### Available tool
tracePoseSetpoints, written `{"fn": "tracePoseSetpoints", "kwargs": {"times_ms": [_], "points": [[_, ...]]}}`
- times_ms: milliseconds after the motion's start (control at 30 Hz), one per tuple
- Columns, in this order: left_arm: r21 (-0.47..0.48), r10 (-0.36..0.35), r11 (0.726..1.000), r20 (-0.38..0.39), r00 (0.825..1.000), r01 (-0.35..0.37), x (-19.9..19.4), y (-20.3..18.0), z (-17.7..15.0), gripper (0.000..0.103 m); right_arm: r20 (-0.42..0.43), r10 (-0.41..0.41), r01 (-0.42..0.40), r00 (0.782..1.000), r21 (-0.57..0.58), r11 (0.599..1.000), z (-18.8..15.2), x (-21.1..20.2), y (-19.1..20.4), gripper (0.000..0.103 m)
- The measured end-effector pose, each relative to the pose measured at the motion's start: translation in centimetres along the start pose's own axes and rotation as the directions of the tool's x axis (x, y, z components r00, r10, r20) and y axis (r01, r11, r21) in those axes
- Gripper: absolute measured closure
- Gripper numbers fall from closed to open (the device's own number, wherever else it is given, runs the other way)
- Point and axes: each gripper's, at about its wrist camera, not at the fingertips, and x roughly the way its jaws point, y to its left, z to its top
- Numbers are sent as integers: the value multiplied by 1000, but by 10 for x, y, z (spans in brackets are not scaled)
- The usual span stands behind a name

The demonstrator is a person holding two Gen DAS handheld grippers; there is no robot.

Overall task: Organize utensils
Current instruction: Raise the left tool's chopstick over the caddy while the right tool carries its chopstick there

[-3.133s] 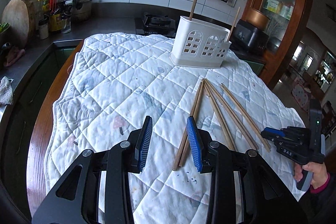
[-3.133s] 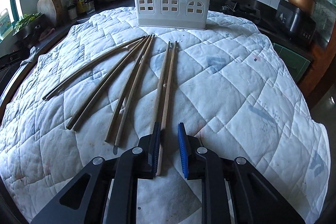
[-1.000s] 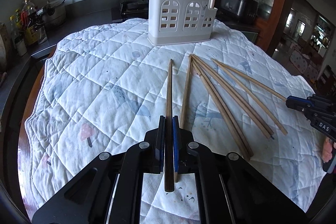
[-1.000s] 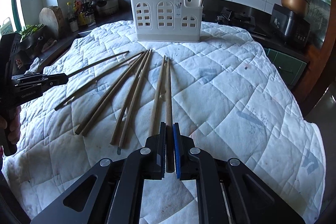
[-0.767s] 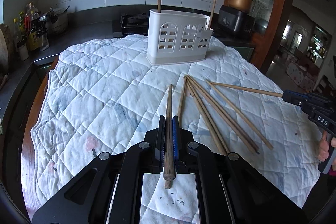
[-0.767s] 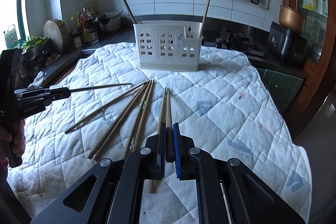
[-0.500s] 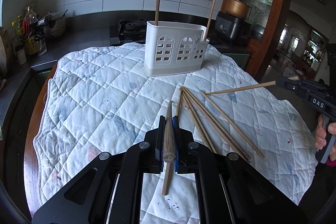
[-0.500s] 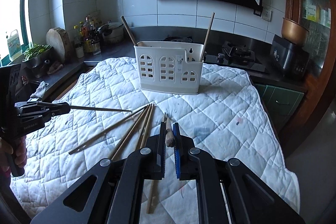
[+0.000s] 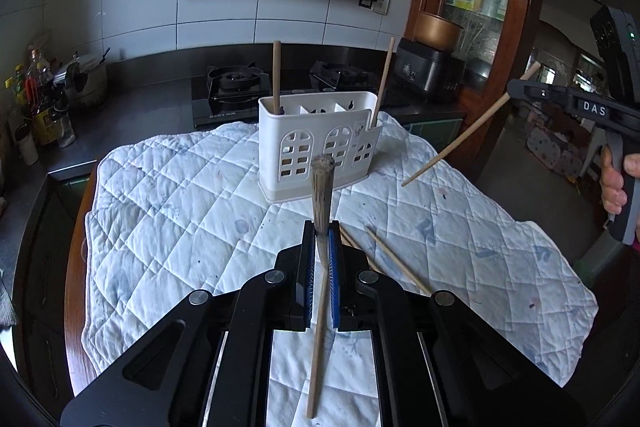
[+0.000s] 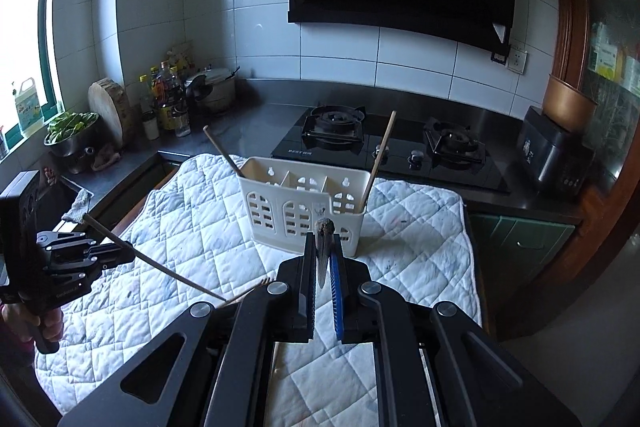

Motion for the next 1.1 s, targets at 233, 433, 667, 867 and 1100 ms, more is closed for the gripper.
{"fn": "tracePoseSetpoints", "kwargs": {"times_ms": [233,433,667,867,1100], "points": [[30,-33,999,42,999,32,-2,-14,49,98,2,-30,30,1000,-30,999,51,10,-8,96],[69,-17,998,145,989,7,-12,-24,108,98,3,-57,57,998,-34,998,76,25,-17,96],[94,52,992,257,965,-78,-9,-35,171,98,-6,-60,60,998,-30,998,93,48,-25,96],[80,114,988,216,970,-133,28,-28,188,98,-27,-48,47,999,-32,998,96,70,-29,96],[51,139,988,135,981,-147,69,-12,183,98,-73,-41,39,997,-34,999,87,97,-32,96]]}}
